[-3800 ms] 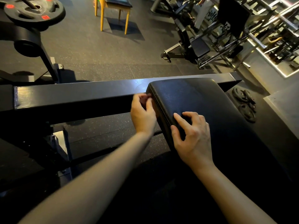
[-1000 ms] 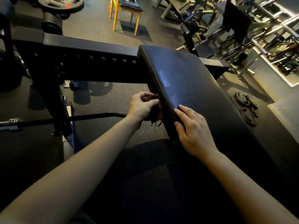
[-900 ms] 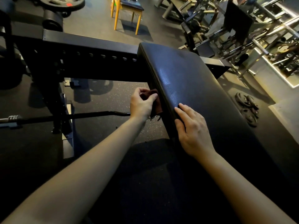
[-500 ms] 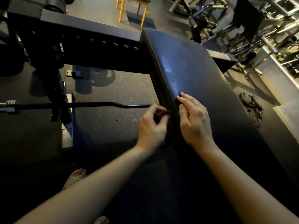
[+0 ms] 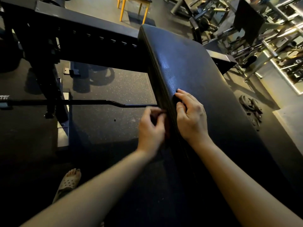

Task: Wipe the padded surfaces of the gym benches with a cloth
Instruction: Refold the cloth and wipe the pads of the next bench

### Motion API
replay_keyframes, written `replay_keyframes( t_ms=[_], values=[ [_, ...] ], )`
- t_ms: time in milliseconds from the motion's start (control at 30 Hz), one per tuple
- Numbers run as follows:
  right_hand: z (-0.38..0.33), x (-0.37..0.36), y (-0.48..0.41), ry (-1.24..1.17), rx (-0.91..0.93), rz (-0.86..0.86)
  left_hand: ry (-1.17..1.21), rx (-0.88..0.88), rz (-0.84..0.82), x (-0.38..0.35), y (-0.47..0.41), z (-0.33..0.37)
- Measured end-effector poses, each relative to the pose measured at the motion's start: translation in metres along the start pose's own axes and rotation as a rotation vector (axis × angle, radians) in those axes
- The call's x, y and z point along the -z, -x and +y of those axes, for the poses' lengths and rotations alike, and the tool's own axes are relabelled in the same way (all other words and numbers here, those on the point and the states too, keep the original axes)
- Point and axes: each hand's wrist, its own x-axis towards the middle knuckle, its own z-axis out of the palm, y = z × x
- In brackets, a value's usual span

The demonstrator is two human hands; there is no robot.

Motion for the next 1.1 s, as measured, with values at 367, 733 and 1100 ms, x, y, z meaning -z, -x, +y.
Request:
replay_keyframes(
  t_ms=[367,733,1100],
  values=[
    [0.001,-0.001,-0.001,0.004,-0.004,0.013,-0.031,-0.016,-0.047,0.0,0.018,0.002],
    [-0.001,0.0,0.0,0.028,0.004,0.004,0.004,0.03,-0.028,-0.001,0.018,-0.002],
    [0.001,-0.001,0.0,0.022,0.006,0.008,0.069,0.093,-0.052,0.002,0.071,-0.011]
  ],
)
